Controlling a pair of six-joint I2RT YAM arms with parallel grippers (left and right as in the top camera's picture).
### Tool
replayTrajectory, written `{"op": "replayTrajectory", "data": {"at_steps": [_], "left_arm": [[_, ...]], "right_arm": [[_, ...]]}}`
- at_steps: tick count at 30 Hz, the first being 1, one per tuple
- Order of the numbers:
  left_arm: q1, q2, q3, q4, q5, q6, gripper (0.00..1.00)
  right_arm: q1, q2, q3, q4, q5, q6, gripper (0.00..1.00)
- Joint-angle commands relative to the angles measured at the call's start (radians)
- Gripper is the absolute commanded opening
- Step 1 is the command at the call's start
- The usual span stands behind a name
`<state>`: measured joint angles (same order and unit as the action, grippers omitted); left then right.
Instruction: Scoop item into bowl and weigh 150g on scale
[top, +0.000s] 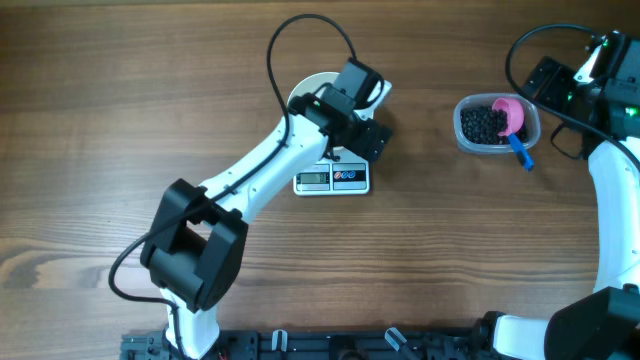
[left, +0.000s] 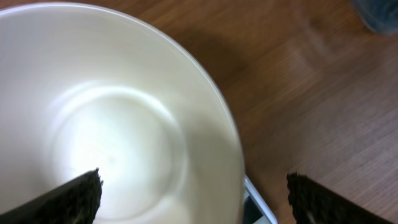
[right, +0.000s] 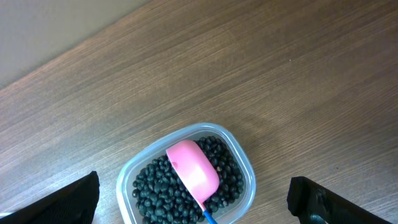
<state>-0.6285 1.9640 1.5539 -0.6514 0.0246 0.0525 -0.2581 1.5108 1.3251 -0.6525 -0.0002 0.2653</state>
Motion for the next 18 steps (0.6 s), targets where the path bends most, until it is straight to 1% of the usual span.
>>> {"op": "replayTrajectory", "data": {"at_steps": [1, 4, 6, 9, 11, 14, 18], "left_arm": [[0.059, -0.003, 0.208, -0.087, 0.069, 0.014, 1.00], [0.120, -0.003, 0.362, -0.153, 0.068, -0.035, 1.00], [0.179, -0.003, 0.418, -0.185, 0.069, -0.085, 1.00], [0.282, -0.002, 0.427, -0.225, 0.077, -0.157, 1.00], [0.376, 0.000, 0.427, -0.291, 0.107, -0.200, 1.00], [0.483, 0.000, 0.426, -0.385, 0.134, -0.200, 1.00], [0.629, 0.015, 0.425, -0.550, 0.135, -0.195, 1.00]], "right_arm": [[-0.003, -0.017, 0.002, 0.002, -0.009, 0.012, 1.00], [-0.003, -0.017, 0.002, 0.002, -0.009, 0.012, 1.00], [-0.003, -0.017, 0.002, 0.002, -0.009, 0.012, 1.00], [-0.003, -0.017, 0.002, 0.002, -0.009, 0.012, 0.99], [-0.003, -0.017, 0.002, 0.002, -0.009, 0.012, 1.00], [-0.003, -0.017, 0.002, 0.002, -0.009, 0.012, 1.00], [-0.003, -0.017, 0.002, 0.002, -0.009, 0.012, 1.00]]}}
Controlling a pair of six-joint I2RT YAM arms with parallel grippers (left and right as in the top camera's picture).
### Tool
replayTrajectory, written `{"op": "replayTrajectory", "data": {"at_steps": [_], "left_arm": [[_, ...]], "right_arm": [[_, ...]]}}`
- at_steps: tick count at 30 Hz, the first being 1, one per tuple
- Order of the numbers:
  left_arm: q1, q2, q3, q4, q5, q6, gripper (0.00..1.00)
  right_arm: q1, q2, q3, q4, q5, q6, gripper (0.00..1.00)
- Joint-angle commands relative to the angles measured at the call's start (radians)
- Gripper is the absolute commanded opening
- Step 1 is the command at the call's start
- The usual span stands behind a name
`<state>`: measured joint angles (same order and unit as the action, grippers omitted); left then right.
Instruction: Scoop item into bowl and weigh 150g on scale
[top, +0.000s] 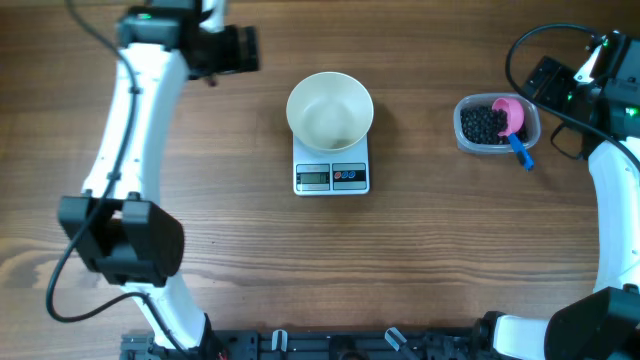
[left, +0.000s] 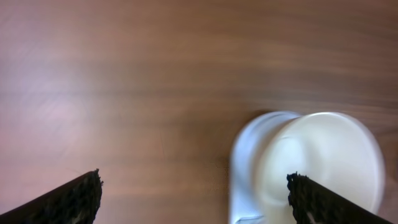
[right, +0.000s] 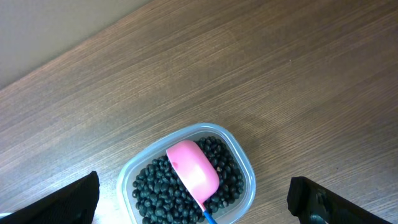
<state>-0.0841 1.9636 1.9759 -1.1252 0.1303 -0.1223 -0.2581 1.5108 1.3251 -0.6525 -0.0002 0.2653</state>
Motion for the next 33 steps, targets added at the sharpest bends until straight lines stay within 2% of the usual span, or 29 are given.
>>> {"op": "replayTrajectory", "data": {"at_steps": [1, 6, 8, 9, 11, 13, 14, 16, 18, 20, 23, 27, 30, 33], "left_arm": [[0.118, 0.022, -0.008, -0.101, 0.030, -0.014, 1.00], [0.204, 0.032, -0.131, -0.092, 0.030, -0.013, 1.00], [0.205, 0.032, -0.222, -0.056, 0.047, -0.012, 0.84], [0.199, 0.032, -0.251, -0.049, 0.074, 0.003, 0.72], [0.176, 0.032, -0.309, -0.048, 0.167, 0.095, 0.57], [0.147, 0.032, -0.351, -0.073, 0.220, 0.194, 0.32], [0.126, 0.032, -0.369, -0.095, 0.220, 0.238, 0.25], [0.090, 0.032, -0.380, -0.124, 0.221, 0.273, 0.19], [0.050, 0.032, -0.381, -0.143, 0.222, 0.273, 0.25], [-0.002, 0.032, -0.381, -0.168, 0.233, 0.272, 0.37], [-0.079, 0.032, -0.381, -0.188, 0.237, 0.272, 0.47], [-0.175, 0.032, -0.381, -0.168, 0.308, 0.272, 0.65], [-0.247, 0.032, -0.381, -0.127, 0.306, 0.254, 0.70], [-0.303, 0.032, -0.397, -0.055, 0.233, 0.140, 0.72]], "right_arm": [[-0.003, -0.017, 0.002, 0.002, -0.009, 0.012, 1.00], [-0.003, -0.017, 0.002, 0.002, -0.009, 0.013, 1.00], [-0.003, -0.017, 0.002, 0.002, -0.009, 0.012, 1.00], [-0.003, -0.017, 0.002, 0.002, -0.009, 0.013, 1.00], [-0.003, -0.017, 0.002, 0.002, -0.009, 0.012, 1.00], [-0.003, -0.017, 0.002, 0.002, -0.009, 0.013, 1.00], [-0.003, -0.017, 0.002, 0.002, -0.009, 0.012, 1.00], [-0.003, -0.017, 0.002, 0.002, -0.009, 0.012, 1.00], [-0.003, -0.017, 0.002, 0.002, -0.009, 0.012, 1.00], [-0.003, -0.017, 0.002, 0.002, -0.009, 0.012, 1.00], [-0.003, -0.017, 0.002, 0.002, -0.009, 0.012, 1.00], [-0.003, -0.017, 0.002, 0.002, -0.009, 0.012, 1.00], [-0.003, -0.017, 0.002, 0.002, -0.009, 0.012, 1.00], [-0.003, -0.017, 0.002, 0.002, -0.009, 0.012, 1.00]]}}
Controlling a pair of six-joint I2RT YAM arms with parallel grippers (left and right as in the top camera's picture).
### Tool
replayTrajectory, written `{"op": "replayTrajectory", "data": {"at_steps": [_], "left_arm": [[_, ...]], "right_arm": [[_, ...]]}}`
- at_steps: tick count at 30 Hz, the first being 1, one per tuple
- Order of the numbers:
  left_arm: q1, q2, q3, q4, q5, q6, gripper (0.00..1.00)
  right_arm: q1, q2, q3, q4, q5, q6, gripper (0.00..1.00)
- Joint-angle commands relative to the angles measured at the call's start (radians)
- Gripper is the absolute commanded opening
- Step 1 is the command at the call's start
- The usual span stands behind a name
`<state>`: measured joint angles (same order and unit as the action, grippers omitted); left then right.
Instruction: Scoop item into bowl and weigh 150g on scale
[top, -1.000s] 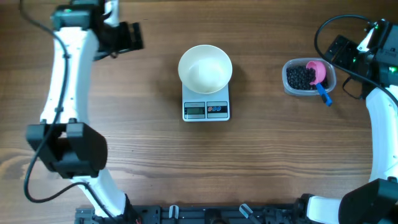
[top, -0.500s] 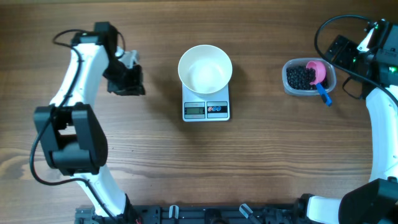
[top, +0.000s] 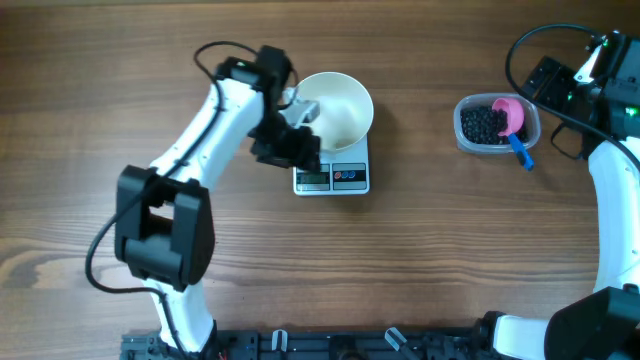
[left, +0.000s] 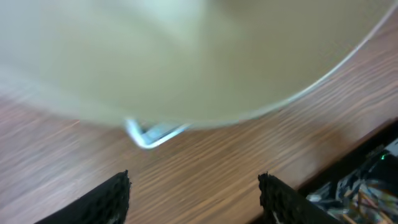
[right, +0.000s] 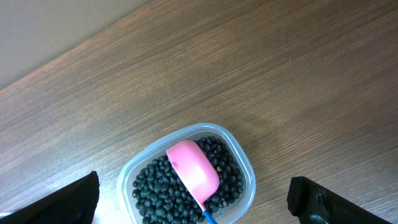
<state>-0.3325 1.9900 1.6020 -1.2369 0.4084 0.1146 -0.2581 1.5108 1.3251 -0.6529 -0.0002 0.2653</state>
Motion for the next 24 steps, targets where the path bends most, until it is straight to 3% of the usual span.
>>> {"op": "replayTrajectory", "data": {"at_steps": [1, 4, 24], "left_arm": [[-0.064, 0.006, -0.028, 0.071, -0.082, -0.125, 0.72], [-0.080, 0.006, -0.029, 0.100, -0.152, -0.165, 0.72], [-0.081, 0.006, -0.029, 0.190, -0.152, -0.172, 0.76]], "right_arm": [[-0.003, -0.017, 0.002, 0.002, -0.009, 0.012, 1.00], [-0.003, -0.017, 0.002, 0.002, -0.009, 0.012, 1.00], [-0.003, -0.017, 0.002, 0.002, -0.009, 0.012, 1.00]]}}
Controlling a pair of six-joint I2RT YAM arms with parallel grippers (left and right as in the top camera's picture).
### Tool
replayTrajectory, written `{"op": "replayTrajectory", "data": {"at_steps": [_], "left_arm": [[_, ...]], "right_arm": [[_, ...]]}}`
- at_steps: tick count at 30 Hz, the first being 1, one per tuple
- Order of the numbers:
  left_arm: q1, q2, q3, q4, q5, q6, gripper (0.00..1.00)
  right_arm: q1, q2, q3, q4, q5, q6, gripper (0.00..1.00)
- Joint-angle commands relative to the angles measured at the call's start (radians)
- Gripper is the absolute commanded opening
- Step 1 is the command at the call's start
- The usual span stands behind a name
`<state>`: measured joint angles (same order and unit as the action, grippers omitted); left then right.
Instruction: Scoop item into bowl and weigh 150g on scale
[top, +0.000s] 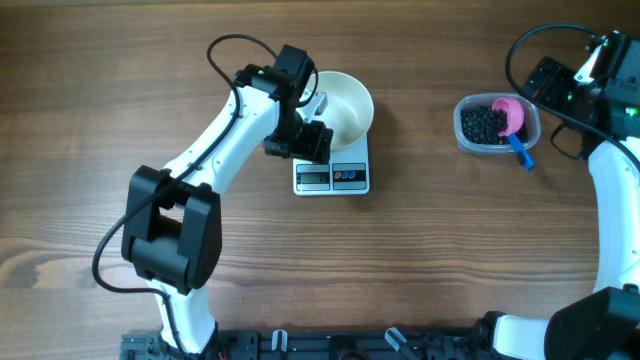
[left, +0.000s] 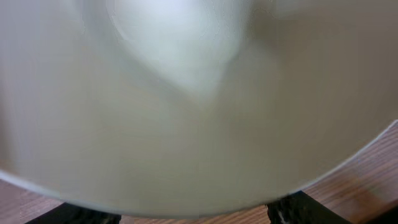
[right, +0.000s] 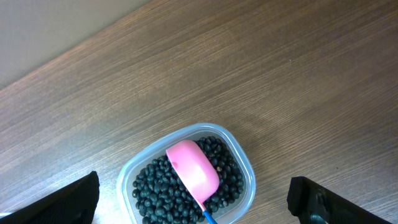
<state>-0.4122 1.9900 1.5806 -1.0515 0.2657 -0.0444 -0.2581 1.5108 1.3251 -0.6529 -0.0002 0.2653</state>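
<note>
A white bowl (top: 338, 103) stands empty on the small white scale (top: 332, 176) at the table's middle. My left gripper (top: 298, 140) is at the bowl's front-left side, above the scale's left edge. In the left wrist view the bowl's wall (left: 199, 112) fills the frame and the two fingertips (left: 297, 210) only peek in at the bottom corners, wide apart and open. A clear tub of black beans (right: 186, 183) holds a pink scoop (right: 193, 168) with a blue handle. My right gripper (right: 193, 202) hangs open above the tub, holding nothing.
The tub (top: 496, 122) stands at the right, well apart from the scale. The left arm (top: 220, 130) stretches diagonally from the front left. Cables loop over the table's back edge at both arms. A black rail (top: 330, 345) runs along the front edge.
My left gripper has moved a little right and closer to the bowl, whose wall now fills the wrist view. Its fingertips show farther apart. The right arm, tub and scoop are unchanged.
At first my left gripper hung open over the bowl on the scale. Then it was far off at the back left of the table. Later it was back at the scale's left side, and now it is pressed close to the bowl. The right gripper stayed over the tub.
</note>
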Motion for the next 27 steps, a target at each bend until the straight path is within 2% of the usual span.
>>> {"op": "replayTrajectory", "data": {"at_steps": [1, 6, 7, 9, 12, 17, 21, 23, 24, 27], "left_arm": [[-0.001, 0.006, -0.008, 0.005, -0.009, -0.013, 0.76], [-0.001, 0.006, -0.008, -0.008, -0.009, -0.013, 0.73], [-0.001, 0.006, -0.008, -0.020, -0.006, -0.013, 0.68], [-0.001, -0.001, -0.008, -0.057, 0.026, -0.009, 0.65], [0.022, -0.046, -0.003, -0.083, 0.052, 0.013, 0.72], [0.179, -0.153, 0.017, -0.083, 0.050, 0.010, 1.00], [0.353, -0.161, 0.017, -0.089, 0.069, 0.020, 1.00], [0.396, -0.161, 0.017, -0.082, 0.136, 0.192, 1.00], [0.405, -0.161, 0.016, -0.081, 0.118, 0.283, 1.00], [0.420, -0.161, 0.016, -0.020, -0.015, 0.310, 1.00]], "right_arm": [[-0.003, -0.017, 0.002, 0.002, -0.009, 0.013, 1.00], [-0.003, -0.017, 0.002, 0.002, -0.009, 0.012, 1.00], [-0.003, -0.017, 0.002, 0.002, -0.009, 0.012, 1.00], [-0.003, -0.017, 0.002, 0.002, -0.009, 0.012, 1.00], [-0.003, -0.017, 0.002, 0.002, -0.009, 0.013, 1.00], [-0.003, -0.017, 0.002, 0.002, -0.009, 0.012, 1.00], [-0.003, -0.017, 0.002, 0.002, -0.009, 0.012, 1.00], [-0.003, -0.017, 0.002, 0.002, -0.009, 0.012, 1.00], [-0.003, -0.017, 0.002, 0.002, -0.009, 0.012, 1.00], [-0.003, -0.017, 0.002, 0.002, -0.009, 0.012, 1.00]]}}
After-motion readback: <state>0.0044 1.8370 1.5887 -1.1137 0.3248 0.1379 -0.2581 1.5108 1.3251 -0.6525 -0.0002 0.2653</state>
